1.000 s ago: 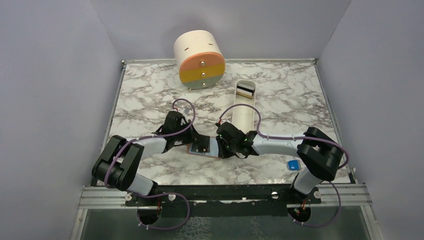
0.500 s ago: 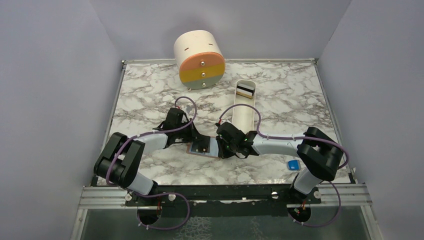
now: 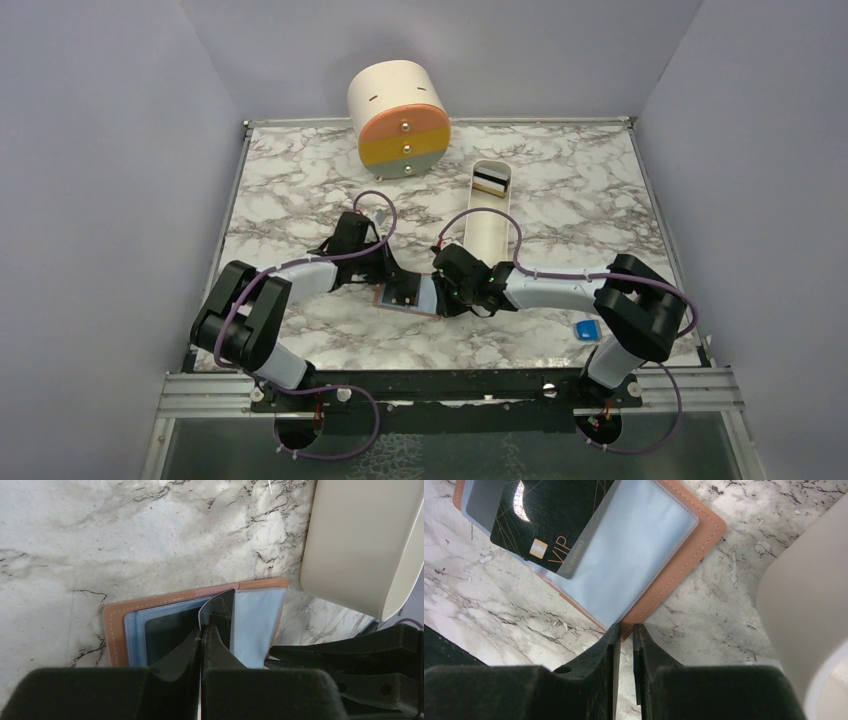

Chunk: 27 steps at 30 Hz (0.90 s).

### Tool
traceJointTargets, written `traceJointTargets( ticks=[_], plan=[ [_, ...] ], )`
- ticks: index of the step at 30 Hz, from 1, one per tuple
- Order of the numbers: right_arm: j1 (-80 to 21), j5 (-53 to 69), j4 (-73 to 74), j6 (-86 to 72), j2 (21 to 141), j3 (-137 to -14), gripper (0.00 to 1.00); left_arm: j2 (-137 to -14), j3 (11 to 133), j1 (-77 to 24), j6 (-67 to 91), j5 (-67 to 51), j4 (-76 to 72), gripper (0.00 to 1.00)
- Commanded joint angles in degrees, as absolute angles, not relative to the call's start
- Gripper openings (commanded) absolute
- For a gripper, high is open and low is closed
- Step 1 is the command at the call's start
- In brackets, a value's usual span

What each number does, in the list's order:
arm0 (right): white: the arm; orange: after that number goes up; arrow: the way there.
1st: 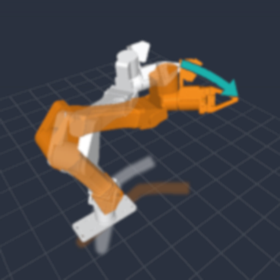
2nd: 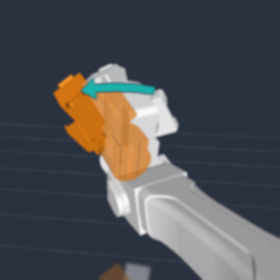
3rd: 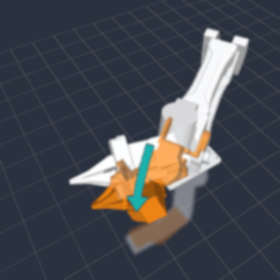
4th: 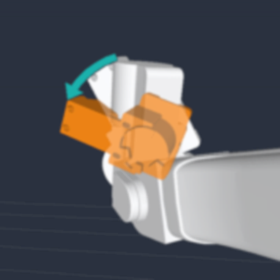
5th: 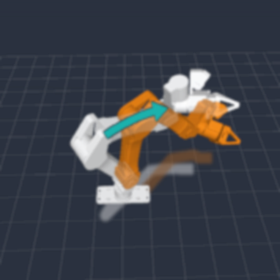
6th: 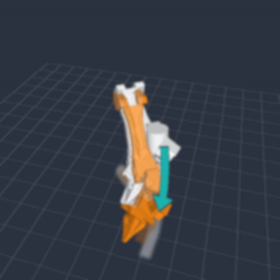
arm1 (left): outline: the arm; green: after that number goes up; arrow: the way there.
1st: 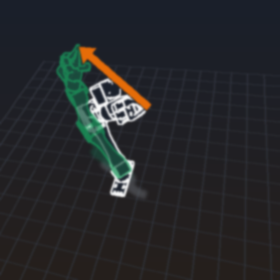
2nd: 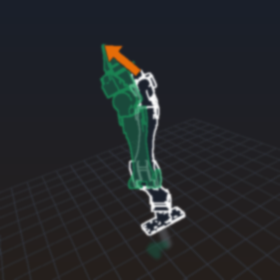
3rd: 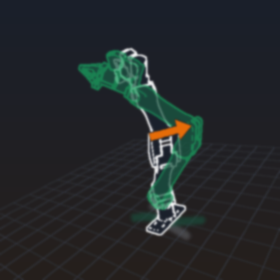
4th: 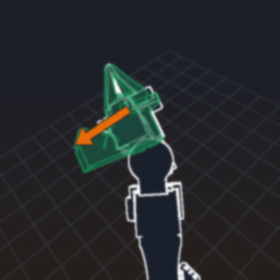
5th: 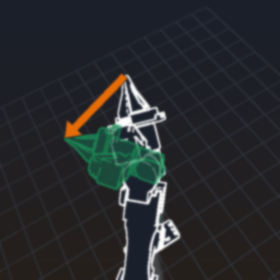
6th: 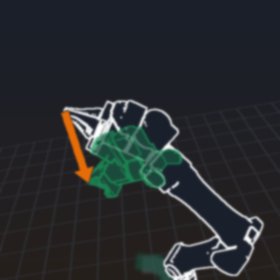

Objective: Put the credit cards into the card holder
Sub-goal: Insert the credit card into the card holder.

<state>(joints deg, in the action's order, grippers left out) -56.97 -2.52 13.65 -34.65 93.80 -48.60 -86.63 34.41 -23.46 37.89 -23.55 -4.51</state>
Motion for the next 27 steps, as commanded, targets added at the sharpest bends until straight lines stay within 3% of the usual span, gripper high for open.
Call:
traceJointTargets(
  ticks=[1, 27],
  plan=[
    [-57.48, -3.78, 15.09, -34.09, 94.93, -48.87, 0.16, -90.45, 33.38, -23.91, 34.71, -22.95, 2.57, 0.0],
    [-57.48, -3.86, 14.68, -34.23, 94.65, -48.8, 0.15, -89.61, 37.15, -24.43, 31.51, -19.68, 14.18, 0.0]
  ],
)
